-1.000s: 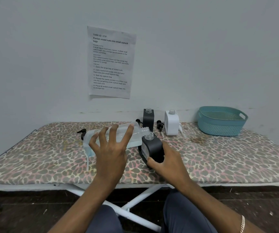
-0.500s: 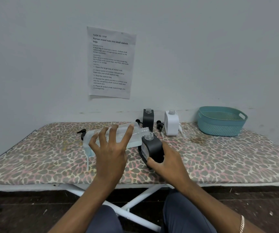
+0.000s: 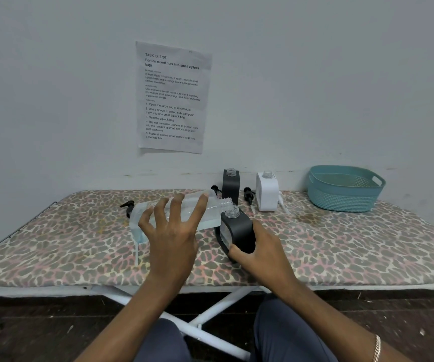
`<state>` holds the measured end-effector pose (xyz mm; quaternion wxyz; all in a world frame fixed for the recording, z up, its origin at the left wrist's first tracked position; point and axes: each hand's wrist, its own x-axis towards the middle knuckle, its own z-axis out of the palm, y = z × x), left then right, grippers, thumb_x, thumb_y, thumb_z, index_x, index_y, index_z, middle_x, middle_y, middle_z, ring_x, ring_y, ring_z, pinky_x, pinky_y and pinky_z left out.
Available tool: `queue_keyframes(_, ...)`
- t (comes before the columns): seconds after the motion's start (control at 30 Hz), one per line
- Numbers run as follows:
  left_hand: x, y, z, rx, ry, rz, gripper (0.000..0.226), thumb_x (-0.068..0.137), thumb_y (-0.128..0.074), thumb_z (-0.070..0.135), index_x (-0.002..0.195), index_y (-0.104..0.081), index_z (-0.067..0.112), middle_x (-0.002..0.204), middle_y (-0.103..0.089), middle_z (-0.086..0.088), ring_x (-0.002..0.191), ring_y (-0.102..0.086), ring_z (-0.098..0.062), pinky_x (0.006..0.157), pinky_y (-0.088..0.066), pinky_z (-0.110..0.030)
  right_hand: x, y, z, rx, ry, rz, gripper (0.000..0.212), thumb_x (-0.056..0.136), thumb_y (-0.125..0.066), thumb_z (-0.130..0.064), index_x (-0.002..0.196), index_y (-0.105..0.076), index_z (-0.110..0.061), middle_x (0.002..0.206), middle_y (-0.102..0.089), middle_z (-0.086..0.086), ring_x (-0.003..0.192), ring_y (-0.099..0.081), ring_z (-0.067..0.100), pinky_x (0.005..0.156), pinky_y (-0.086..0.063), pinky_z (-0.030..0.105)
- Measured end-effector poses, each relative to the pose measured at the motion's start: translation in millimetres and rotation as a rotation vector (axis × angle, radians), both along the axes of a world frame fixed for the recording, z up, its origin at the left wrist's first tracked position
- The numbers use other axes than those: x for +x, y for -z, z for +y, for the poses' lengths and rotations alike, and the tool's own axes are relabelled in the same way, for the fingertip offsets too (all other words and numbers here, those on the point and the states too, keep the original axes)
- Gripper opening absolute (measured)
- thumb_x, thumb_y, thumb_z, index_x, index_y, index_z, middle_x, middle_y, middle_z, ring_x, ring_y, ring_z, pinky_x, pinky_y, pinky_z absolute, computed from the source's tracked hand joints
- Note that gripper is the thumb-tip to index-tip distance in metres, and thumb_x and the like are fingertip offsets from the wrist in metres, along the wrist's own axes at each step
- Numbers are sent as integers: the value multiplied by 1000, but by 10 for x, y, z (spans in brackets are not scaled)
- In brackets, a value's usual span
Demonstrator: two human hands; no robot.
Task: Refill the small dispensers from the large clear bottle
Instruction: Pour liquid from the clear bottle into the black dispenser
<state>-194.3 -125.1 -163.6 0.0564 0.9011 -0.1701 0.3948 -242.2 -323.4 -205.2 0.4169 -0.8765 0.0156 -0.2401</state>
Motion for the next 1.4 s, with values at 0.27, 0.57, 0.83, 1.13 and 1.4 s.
queue_keyframes(0.27,-11,-15,-9,-6,5,7,97,63,-71,-11,149,-58,32,138,-60,-16,126,-54,-45,100,-35,-65,-7,-3,-1,13,-7,-7,32,78,-74,-49,103,-55,-43,90,-67,-17,88,-62,-3,68,-47,10)
queue_keyframes(0.57,-17,-15,-2,-9,5,1,97,63,-70,-11,149,-57,32,138,-60,-16,127,-52,-45,100,-35,-65,-18,-18,5,8,-12,-5,32,79,-74,-48,104,-55,-42,91,-67,-17,87,-62,-2,65,-46,12)
queue_keyframes(0.83,5,-6,-5,-11,8,-7,99,62,-73,-10,149,-55,33,138,-59,-16,127,-52,-44,100,-34,-64,-18,-15,-1,-3,-7,5,34,80,-75,-48,107,-56,-39,94,-67,-18,89,-61,-4,65,-47,13)
queue_keyframes(1.13,1,-8,-5,-21,17,12,98,61,-74,-7,149,-56,33,139,-58,-15,129,-51,-44,101,-34,-65,-5,-4,-3,5,-3,-6,35,79,-75,-48,107,-56,-40,93,-68,-17,89,-62,-3,68,-48,12)
queue_keyframes(1.4,-14,-32,-11,-45,35,16,102,59,-81,-10,148,-58,32,138,-59,-16,128,-51,-44,100,-34,-66,9,10,-5,16,-6,-18,34,79,-75,-48,106,-58,-38,91,-68,-18,87,-63,-2,70,-47,11)
